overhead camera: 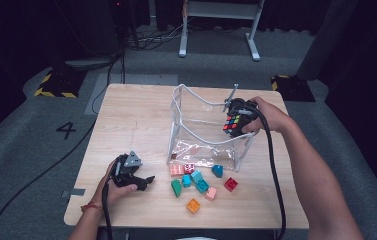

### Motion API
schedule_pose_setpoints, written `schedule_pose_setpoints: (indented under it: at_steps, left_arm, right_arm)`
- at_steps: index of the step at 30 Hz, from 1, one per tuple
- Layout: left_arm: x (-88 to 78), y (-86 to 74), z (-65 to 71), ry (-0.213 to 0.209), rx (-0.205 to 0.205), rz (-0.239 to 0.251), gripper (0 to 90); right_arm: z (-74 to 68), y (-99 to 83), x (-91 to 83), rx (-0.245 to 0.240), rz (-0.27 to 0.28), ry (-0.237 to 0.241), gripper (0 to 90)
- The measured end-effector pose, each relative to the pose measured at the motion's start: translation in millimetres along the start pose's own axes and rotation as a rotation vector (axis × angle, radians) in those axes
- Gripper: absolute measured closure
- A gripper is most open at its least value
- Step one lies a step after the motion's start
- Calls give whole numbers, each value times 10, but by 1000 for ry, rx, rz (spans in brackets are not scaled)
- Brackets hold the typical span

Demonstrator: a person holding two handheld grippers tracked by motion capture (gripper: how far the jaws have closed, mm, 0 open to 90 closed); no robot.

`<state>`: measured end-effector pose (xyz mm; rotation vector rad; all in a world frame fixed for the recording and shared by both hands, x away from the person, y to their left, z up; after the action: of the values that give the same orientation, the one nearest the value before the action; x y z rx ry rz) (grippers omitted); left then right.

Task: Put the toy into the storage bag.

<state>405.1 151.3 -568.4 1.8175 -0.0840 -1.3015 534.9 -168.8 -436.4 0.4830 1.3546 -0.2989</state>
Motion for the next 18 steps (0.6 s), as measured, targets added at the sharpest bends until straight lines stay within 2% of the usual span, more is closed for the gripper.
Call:
schedule_pose_setpoints:
  at_steps: [4,6,14,16,18]
  left_arm:
    - [0,0,0,1,0,-1,147]
    - [2,3,0,2,1,2,147]
    - [2,2,0,1,0,2,147]
    - [2,2,1,0,0,2,146]
    - [2,2,0,0,0,2,146]
  right_arm:
    - [2,-10,16,9,-2,3,338]
    - [-7,-11,26,14,10,21,334]
    - [-17,3,1,41,52,36,354]
    - [-14,11,-26,45,79,35,344]
    - [16,51,-90,52,163,36,340]
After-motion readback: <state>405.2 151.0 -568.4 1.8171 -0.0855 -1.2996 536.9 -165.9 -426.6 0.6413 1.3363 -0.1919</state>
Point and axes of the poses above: each handheld gripper's, and its own axes: x roughly forward along the jaws, y roughly out of its top, z roughly to its right, the point moved 9 cm from there along x, roughly forward along the jaws, and after that the axes turned 8 degrees about x, right-handed, at the moved point
